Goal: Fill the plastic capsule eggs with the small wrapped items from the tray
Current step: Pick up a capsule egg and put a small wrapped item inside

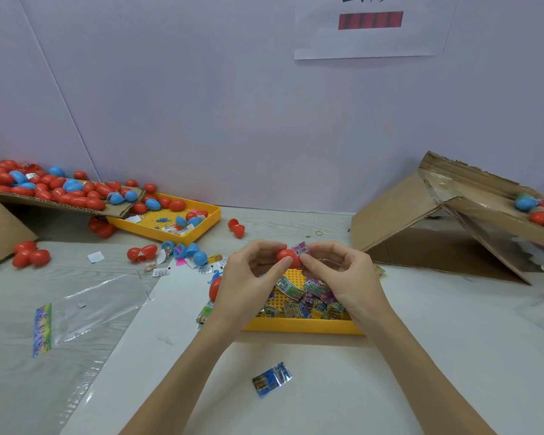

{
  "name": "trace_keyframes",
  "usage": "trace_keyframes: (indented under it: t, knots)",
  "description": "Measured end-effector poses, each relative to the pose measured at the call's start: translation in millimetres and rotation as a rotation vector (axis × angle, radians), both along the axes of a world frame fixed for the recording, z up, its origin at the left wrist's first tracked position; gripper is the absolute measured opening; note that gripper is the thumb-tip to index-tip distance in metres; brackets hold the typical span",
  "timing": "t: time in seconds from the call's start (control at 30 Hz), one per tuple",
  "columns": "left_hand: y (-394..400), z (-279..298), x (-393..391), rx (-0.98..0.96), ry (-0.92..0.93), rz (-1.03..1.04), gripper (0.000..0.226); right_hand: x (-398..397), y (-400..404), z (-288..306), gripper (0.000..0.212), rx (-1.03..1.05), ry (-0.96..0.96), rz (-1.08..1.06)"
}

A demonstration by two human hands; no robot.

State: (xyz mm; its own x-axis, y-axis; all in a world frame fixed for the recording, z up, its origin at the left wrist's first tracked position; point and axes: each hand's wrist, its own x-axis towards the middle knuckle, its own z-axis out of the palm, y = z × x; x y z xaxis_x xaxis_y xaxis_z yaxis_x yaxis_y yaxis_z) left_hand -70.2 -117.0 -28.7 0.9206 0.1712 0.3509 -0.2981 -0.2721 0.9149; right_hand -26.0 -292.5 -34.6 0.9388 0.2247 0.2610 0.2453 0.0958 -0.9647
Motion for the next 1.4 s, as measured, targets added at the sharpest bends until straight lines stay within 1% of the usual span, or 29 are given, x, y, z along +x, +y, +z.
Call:
trace_keyframes:
  t: [0.17,0.4,0.5,0.63,0.73,0.8,0.87,0.93,1.0,1.1,1.2,1.4]
  knots:
    - [0.8,0.1,-0.6,-0.003,0.004,-0.023,0.025,-0.8,1.1,0.1,0.018,-0.022,-0.004,0.002]
    - [2.0,-0.3,-0.6,0.006,-0.009,-0.038,0.028,-1.7,0.9,2.0,0.023,-0.026,0.047,0.027]
    - [0.3,-0.6,-1.4,-0.015,-0.048,-0.021,0.033,-2.6,-0.3,3.4,0.025,-0.018,0.067,0.057]
    - [-2.4,0.4,-3.1,-0.041,-0.129,-0.02,0.03,-4.1,-0.9,8.5,0.029,0.04,0.099,0.1]
    - [-3.2,3.6,-4.7,-0.054,-0.165,-0.053,0.041,-5.9,0.5,14.5,0.034,0.202,0.198,0.13]
    - [-3.9,5.2,-5.7,0.01,-0.191,-0.043,0.047,-8.8,1.8,18.6,0.034,0.302,0.308,0.223]
    - [-5.5,6.2,-6.4,0.064,-0.232,-0.033,0.045,-12.2,3.2,22.0,0.034,0.393,0.456,0.339]
    - [-7.7,7.4,-7.0,0.079,-0.271,-0.044,0.041,-15.0,4.8,24.3,0.035,0.468,0.599,0.422]
    - [-8.9,8.7,-7.3,0.082,-0.29,-0.057,0.037,-16.9,6.0,25.0,0.033,0.522,0.675,0.476]
    - [-6.8,8.3,-7.4,0.077,-0.27,-0.059,0.033,-18.7,6.8,24.3,0.024,0.563,0.721,0.51]
    - [-3.7,8.0,-6.4,0.086,-0.258,-0.054,0.033,-19.8,8.5,23.4,0.024,0.606,0.763,0.511]
    - [-2.0,8.7,-5.6,0.019,-0.279,-0.093,0.032,-24.1,13.6,25.9,0.016,0.601,0.762,0.456]
